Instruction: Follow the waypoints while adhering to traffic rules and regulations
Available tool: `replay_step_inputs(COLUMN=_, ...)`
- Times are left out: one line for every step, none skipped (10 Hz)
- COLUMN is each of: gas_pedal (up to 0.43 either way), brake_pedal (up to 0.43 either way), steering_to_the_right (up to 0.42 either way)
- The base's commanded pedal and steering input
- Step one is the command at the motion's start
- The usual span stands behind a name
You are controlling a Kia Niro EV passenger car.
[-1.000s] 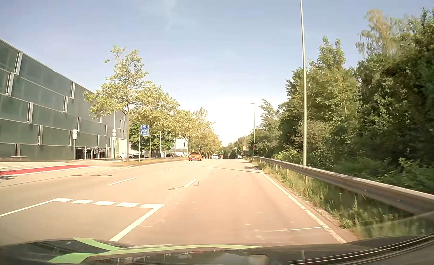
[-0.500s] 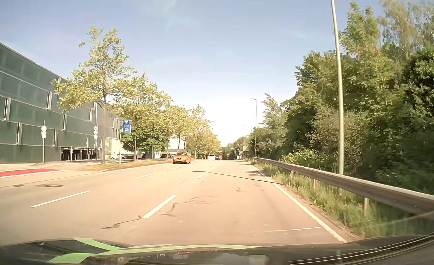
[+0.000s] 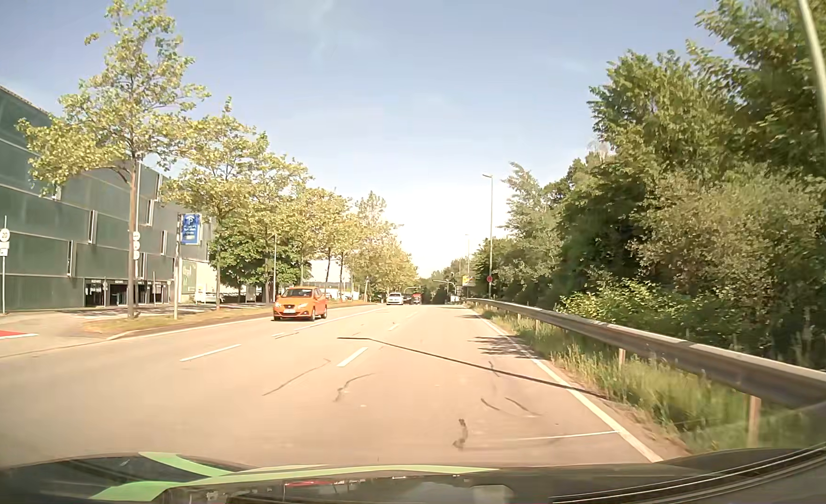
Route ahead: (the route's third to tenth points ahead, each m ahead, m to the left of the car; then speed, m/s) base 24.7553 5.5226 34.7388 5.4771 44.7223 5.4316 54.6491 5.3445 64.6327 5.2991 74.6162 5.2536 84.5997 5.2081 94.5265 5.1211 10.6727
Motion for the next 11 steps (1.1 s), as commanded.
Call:
replay_step_inputs(gas_pedal=0.118, brake_pedal=0.0, steering_to_the_right=0.0)
replay_step_inputs(gas_pedal=0.118, brake_pedal=0.0, steering_to_the_right=0.0)
replay_step_inputs(gas_pedal=0.118, brake_pedal=0.0, steering_to_the_right=0.0)
replay_step_inputs(gas_pedal=0.13, brake_pedal=0.0, steering_to_the_right=0.001)
replay_step_inputs(gas_pedal=0.15, brake_pedal=0.0, steering_to_the_right=0.0)
replay_step_inputs(gas_pedal=0.157, brake_pedal=0.0, steering_to_the_right=0.0)
replay_step_inputs(gas_pedal=0.157, brake_pedal=0.0, steering_to_the_right=0.0)
replay_step_inputs(gas_pedal=0.157, brake_pedal=0.0, steering_to_the_right=0.0)
replay_step_inputs(gas_pedal=0.157, brake_pedal=0.0, steering_to_the_right=0.0)
replay_step_inputs(gas_pedal=0.157, brake_pedal=0.0, steering_to_the_right=0.0)
replay_step_inputs(gas_pedal=0.157, brake_pedal=0.0, steering_to_the_right=0.0)
